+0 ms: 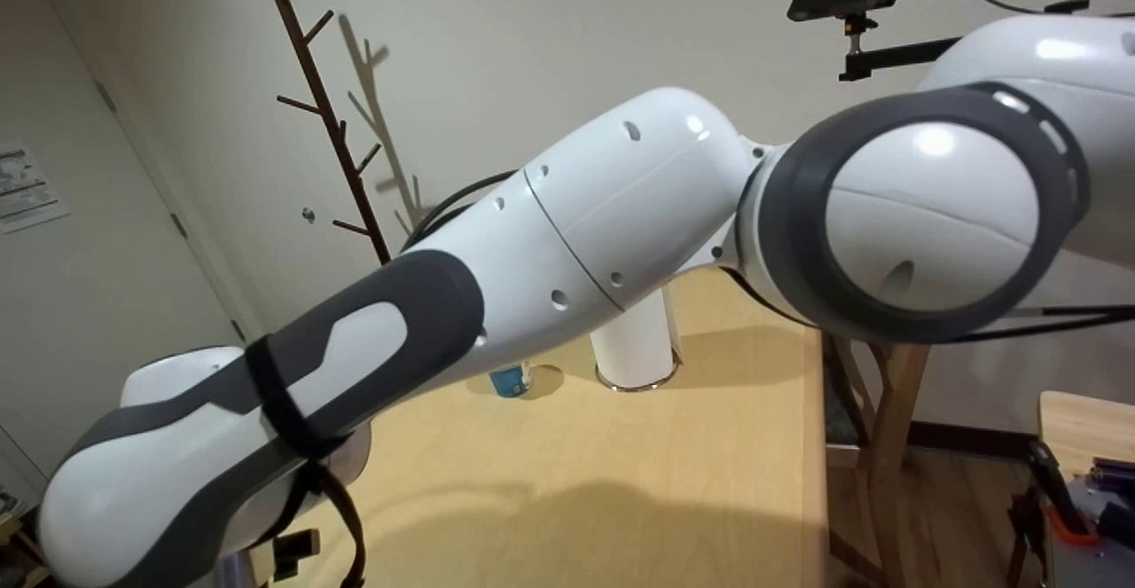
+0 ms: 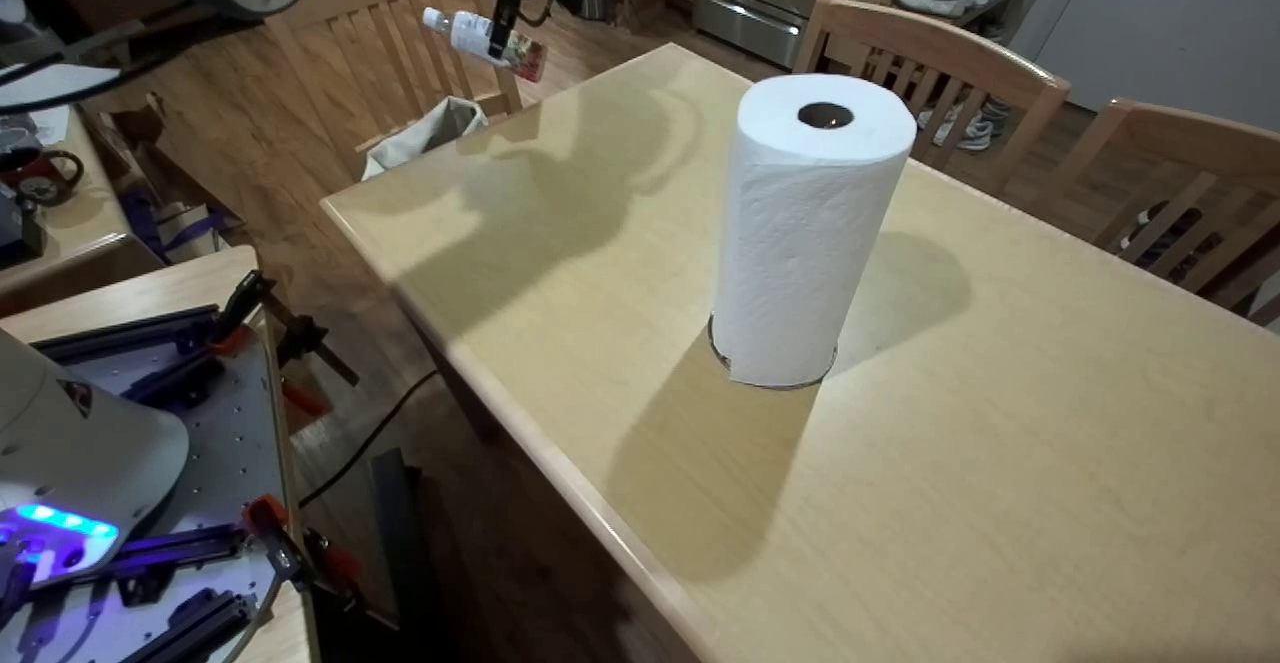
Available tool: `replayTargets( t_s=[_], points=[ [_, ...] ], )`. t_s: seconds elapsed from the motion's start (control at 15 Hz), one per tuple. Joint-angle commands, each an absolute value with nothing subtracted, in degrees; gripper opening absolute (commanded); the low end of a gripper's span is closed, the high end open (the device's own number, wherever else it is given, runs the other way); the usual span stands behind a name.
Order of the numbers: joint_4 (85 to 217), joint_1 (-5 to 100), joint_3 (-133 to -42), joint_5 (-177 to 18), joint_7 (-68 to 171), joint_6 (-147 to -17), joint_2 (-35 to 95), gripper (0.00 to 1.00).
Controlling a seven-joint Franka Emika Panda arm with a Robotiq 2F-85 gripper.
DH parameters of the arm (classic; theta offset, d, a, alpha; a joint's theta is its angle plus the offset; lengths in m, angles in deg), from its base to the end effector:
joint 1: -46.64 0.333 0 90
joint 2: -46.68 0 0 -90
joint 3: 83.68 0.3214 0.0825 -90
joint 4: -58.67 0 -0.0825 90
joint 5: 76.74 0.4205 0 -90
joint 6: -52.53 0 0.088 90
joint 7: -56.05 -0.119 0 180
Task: Put the bottle in the bag
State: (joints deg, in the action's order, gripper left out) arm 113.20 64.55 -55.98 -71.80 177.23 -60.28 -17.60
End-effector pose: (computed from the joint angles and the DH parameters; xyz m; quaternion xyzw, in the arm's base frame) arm 0.6668 0.4777 0.1974 -0.2457 -0.9354 -0.1575 0.1997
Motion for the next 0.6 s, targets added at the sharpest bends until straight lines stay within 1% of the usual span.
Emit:
replayTargets(
  t_s=[0.0,0.13,0.2,0.27,0.53],
  points=[
    [111.61,65.23,-55.36,-71.52,178.12,-57.72,-18.72,0.46],
    [109.07,65.95,-54.36,-71.52,178.66,-54.68,-20.48,0.46],
    [108.46,65.98,-54.26,-71.52,178.88,-54.34,-20.86,0.21],
    [107.64,64.60,-51.17,-68.75,183.16,-53.84,-22.56,0.21],
    [105.99,65.66,-47.02,-65.48,189.11,-53.26,-26.85,0.21]
  ],
)
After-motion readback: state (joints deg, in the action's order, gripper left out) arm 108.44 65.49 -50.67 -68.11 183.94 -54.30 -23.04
